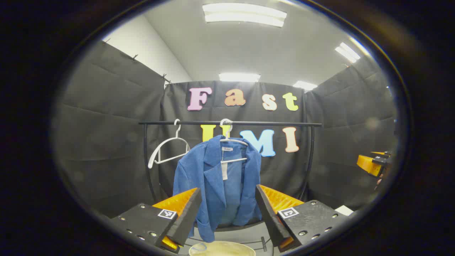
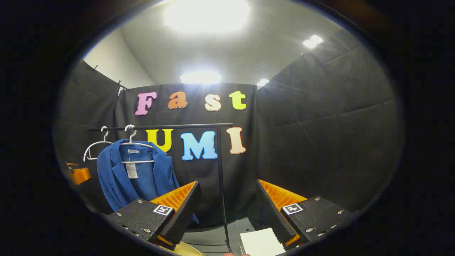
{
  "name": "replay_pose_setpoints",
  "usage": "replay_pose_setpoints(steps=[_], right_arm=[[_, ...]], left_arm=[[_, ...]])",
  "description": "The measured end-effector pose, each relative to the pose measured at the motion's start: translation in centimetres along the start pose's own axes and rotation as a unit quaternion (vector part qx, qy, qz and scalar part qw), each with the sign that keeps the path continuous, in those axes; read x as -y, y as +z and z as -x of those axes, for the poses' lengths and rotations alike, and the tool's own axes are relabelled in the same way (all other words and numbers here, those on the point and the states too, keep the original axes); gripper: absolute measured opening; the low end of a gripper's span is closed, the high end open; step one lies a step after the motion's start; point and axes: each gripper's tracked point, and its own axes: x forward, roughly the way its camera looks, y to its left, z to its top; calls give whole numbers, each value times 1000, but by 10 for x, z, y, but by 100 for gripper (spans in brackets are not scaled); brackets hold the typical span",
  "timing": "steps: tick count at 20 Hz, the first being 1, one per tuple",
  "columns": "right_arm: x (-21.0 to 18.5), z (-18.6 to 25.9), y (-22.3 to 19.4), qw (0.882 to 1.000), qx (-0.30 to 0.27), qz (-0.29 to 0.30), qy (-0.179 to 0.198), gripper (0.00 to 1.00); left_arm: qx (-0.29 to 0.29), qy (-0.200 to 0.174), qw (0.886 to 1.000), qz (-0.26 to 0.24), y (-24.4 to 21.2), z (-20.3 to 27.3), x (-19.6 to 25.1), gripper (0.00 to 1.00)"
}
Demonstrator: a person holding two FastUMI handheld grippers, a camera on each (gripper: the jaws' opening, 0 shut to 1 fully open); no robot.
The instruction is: Grasp the clothes on the hanger with both hands and then place them into the laundry hamper below.
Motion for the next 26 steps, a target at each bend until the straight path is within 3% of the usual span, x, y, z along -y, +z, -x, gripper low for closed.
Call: replay_pose_setpoints(steps=[6,13,19,26], right_arm=[[-12,-3,-7,1000,-7,18,0,96],[-27,11,-15,999,-23,20,28,96],[-67,10,-22,996,-38,21,74,96],[-114,-12,11,992,-23,13,122,96]], left_arm=[[-6,11,1000,2,-10,15,-9,88],[-27,21,999,17,-38,24,-19,88],[-43,46,997,36,-54,48,-45,87],[-42,75,995,42,-37,70,-70,87]])
